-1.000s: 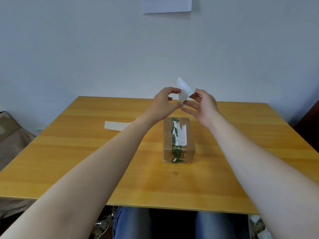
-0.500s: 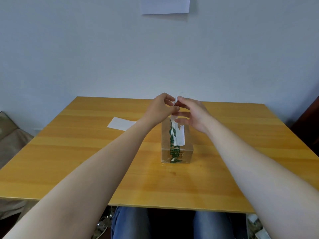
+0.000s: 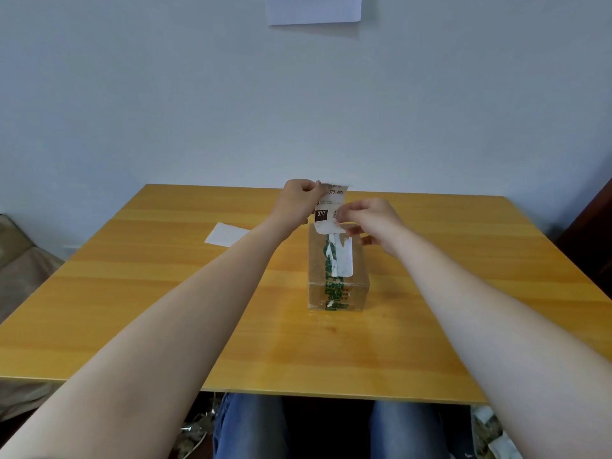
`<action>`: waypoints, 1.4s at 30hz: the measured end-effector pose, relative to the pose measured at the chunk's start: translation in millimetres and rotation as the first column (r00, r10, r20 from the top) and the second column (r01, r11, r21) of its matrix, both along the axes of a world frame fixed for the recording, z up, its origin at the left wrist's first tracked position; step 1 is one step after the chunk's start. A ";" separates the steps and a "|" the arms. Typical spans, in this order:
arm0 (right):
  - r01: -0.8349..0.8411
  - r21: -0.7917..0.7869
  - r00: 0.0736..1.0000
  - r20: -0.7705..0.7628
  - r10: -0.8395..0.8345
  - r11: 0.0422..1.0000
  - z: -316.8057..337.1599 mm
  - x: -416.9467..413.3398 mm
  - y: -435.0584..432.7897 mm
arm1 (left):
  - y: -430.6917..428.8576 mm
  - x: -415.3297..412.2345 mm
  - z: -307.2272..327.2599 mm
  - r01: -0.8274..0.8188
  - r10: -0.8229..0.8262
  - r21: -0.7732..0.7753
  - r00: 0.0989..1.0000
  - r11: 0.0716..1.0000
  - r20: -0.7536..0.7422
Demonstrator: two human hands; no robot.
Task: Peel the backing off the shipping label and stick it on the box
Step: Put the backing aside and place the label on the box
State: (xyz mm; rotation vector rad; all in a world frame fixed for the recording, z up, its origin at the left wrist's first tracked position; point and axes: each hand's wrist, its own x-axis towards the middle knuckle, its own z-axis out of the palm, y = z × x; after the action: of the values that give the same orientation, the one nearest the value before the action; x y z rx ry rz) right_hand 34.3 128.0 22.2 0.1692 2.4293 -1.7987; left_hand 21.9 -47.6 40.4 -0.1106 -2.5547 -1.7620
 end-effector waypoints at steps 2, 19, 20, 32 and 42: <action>0.005 0.092 1.000 0.015 -0.007 0.996 -2.7 0.7 2.0 | 2.6 -0.6 0.3 -0.008 0.007 0.027 1.000 1.000 0.026; -0.152 0.222 0.962 0.255 0.093 0.963 -6.2 15.1 29.5 | 5.0 -11.7 -20.0 -0.053 0.043 0.167 0.997 0.985 0.063; -0.163 0.224 0.958 0.267 0.100 0.961 -6.2 15.9 29.7 | 4.0 -12.4 -22.3 -0.055 0.041 0.179 0.996 0.982 0.081; -0.229 0.181 0.944 0.282 0.173 0.956 -11.2 26.3 31.0 | 5.8 -16.9 -45.7 -0.048 0.019 0.191 0.989 0.980 0.149; -0.221 0.136 0.942 0.285 0.175 0.966 -16.0 35.0 36.4 | 2.6 -27.3 -65.0 -0.095 0.083 0.132 0.992 0.987 0.098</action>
State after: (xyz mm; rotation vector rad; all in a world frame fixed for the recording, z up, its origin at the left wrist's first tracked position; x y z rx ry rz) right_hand 69.3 164.4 6.2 0.1651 2.3058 -1.3893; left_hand -5.5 -45.0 -24.7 0.0896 -2.4456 -1.9440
